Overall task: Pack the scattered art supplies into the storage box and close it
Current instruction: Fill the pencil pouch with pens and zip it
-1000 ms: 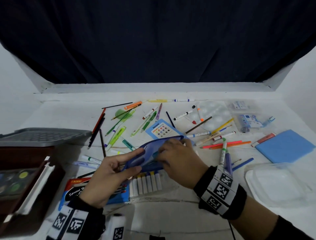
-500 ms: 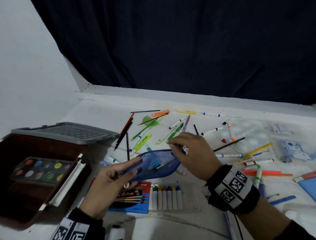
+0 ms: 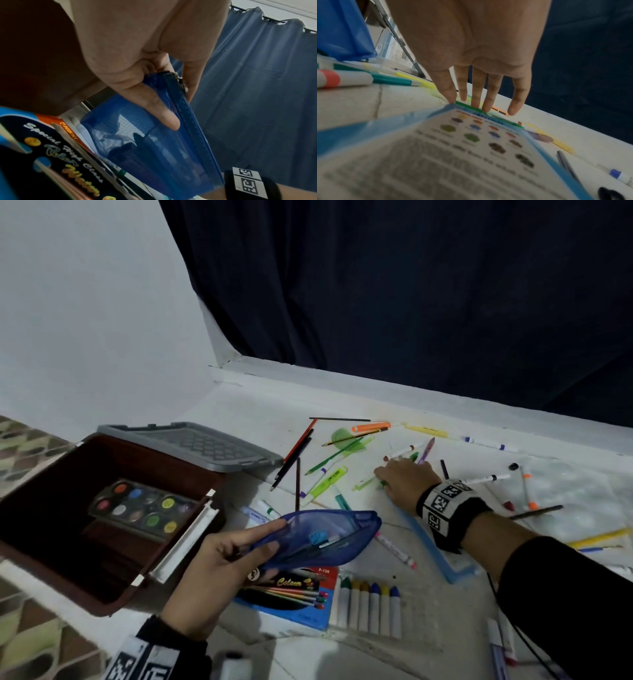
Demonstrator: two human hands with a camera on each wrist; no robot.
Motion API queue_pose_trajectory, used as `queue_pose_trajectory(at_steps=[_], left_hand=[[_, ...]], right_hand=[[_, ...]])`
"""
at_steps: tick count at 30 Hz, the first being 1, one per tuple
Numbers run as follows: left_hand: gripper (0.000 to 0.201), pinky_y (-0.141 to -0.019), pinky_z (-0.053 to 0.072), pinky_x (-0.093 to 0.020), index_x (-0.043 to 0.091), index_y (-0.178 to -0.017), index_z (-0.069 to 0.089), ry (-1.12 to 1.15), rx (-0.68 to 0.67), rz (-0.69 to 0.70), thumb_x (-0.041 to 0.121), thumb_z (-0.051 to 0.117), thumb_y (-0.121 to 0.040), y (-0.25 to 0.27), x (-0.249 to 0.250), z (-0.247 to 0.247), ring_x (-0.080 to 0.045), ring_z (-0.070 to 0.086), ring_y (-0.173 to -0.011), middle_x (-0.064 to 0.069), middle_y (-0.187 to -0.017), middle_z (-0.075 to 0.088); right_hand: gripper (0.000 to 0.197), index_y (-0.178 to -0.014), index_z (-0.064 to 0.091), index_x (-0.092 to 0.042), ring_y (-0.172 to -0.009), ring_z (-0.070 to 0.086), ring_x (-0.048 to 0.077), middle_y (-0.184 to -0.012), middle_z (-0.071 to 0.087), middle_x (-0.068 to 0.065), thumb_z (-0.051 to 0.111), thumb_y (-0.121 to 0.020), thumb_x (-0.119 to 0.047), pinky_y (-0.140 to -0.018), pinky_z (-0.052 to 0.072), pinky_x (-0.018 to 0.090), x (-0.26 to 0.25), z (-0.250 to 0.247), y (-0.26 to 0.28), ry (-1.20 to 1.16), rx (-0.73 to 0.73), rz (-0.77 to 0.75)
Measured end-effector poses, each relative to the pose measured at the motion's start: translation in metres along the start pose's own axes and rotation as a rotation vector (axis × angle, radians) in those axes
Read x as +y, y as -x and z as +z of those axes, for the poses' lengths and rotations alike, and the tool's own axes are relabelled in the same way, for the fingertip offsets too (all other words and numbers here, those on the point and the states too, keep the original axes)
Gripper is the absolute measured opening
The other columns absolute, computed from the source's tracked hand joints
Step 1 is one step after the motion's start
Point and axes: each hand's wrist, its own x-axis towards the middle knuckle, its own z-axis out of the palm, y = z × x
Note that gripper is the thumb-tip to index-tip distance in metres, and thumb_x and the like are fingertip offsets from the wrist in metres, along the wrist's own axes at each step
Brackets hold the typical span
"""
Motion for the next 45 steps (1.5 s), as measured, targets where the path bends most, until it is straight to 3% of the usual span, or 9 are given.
queue_pose_trajectory(at_steps=[10, 14, 21, 25, 28, 31, 35, 39, 45], left_hand=[[0.032, -0.079, 0.060, -0.029, 0.008, -0.117, 0.073, -0.006, -0.039, -0.035, -0.002, 0.062, -0.088, -0.005, -0.002, -0.001, -0.028, 0.070, -0.106, -0.013, -0.111, 0.075], [0.033, -0.074, 0.060, -0.025, 0.008, -0.117, 0.072, -0.008, -0.049, -0.024, -0.003, 0.062, -0.088, -0.008, -0.001, 0.002, -0.025, 0.071, -0.104, -0.013, -0.109, 0.075], [0.045, -0.081, 0.059, -0.025, 0.009, -0.121, 0.069, -0.054, -0.133, 0.002, -0.016, 0.060, -0.085, -0.009, -0.003, 0.000, -0.024, 0.070, -0.108, -0.010, -0.114, 0.074], [0.051, -0.086, 0.058, -0.025, 0.008, -0.123, 0.067, -0.085, -0.159, 0.017, -0.021, 0.060, -0.082, -0.009, -0.005, 0.000, -0.024, 0.069, -0.111, -0.010, -0.115, 0.073], [0.053, -0.085, 0.057, -0.024, 0.007, -0.124, 0.067, -0.097, -0.171, 0.026, -0.023, 0.060, -0.081, -0.009, -0.005, -0.001, -0.022, 0.068, -0.111, -0.010, -0.116, 0.073], [0.055, -0.077, 0.059, -0.024, 0.010, -0.122, 0.068, -0.091, -0.175, 0.019, -0.022, 0.065, -0.078, -0.008, -0.005, -0.006, -0.021, 0.070, -0.105, -0.012, -0.115, 0.073], [0.055, -0.074, 0.059, -0.024, 0.011, -0.123, 0.069, -0.070, -0.176, -0.028, -0.021, 0.067, -0.078, -0.003, -0.007, -0.013, -0.021, 0.070, -0.103, -0.013, -0.115, 0.073], [0.055, -0.084, 0.059, -0.035, 0.013, -0.119, 0.073, -0.040, -0.160, -0.057, -0.014, 0.076, -0.072, 0.003, -0.010, -0.020, -0.033, 0.068, -0.109, -0.016, -0.115, 0.073], [0.046, -0.077, 0.061, -0.029, 0.014, -0.119, 0.072, -0.053, -0.122, -0.056, -0.012, 0.070, -0.080, 0.014, -0.005, -0.028, -0.030, 0.070, -0.106, -0.012, -0.113, 0.074]], right_hand=[[0.029, -0.092, 0.047, -0.024, -0.107, 0.054, 0.027, -0.112, 0.054, 0.004, 0.044, -0.085, 0.004, -0.079, 0.035, 0.034, -0.003, 0.003, -0.005, 0.019, 0.034, -0.129], [0.035, -0.102, 0.047, -0.021, -0.089, 0.057, 0.031, -0.103, 0.049, 0.003, 0.045, -0.083, 0.008, -0.072, 0.042, 0.036, -0.004, 0.002, 0.003, -0.132, 0.150, -0.175], [0.008, -0.109, 0.034, -0.032, -0.076, 0.063, 0.025, -0.089, 0.066, 0.001, 0.038, -0.105, -0.027, -0.071, 0.052, 0.045, -0.044, -0.061, 0.055, -0.739, 0.562, -0.250], [0.012, -0.116, 0.032, -0.033, -0.073, 0.067, 0.017, -0.085, 0.069, -0.002, 0.033, -0.104, -0.033, -0.068, 0.058, 0.039, -0.074, -0.082, 0.098, -1.005, 0.587, -0.457], [0.019, -0.120, 0.034, -0.035, -0.077, 0.063, 0.010, -0.090, 0.065, -0.005, 0.029, -0.103, -0.041, -0.070, 0.052, 0.025, -0.091, -0.079, 0.116, -0.880, 0.437, -0.556], [0.027, -0.130, 0.045, -0.032, -0.091, 0.054, 0.017, -0.102, 0.058, 0.000, 0.037, -0.104, -0.036, -0.077, 0.045, 0.034, -0.099, -0.055, 0.111, -0.396, 0.363, -0.615], [0.035, -0.133, 0.054, -0.029, -0.097, 0.051, 0.013, -0.110, 0.056, -0.003, 0.047, -0.100, -0.038, -0.079, 0.044, 0.029, -0.096, -0.036, 0.103, -0.515, 0.394, -0.506], [0.020, -0.109, 0.066, -0.018, -0.079, 0.052, 0.012, -0.088, 0.060, -0.004, 0.050, -0.097, -0.023, -0.073, 0.045, 0.031, -0.076, -0.043, 0.084, -0.494, 0.641, -0.361], [0.036, -0.129, 0.056, -0.019, -0.116, 0.051, 0.027, -0.125, 0.058, 0.006, 0.050, -0.093, -0.014, -0.095, 0.045, 0.042, -0.026, -0.007, 0.035, -0.373, 0.371, -0.018]])
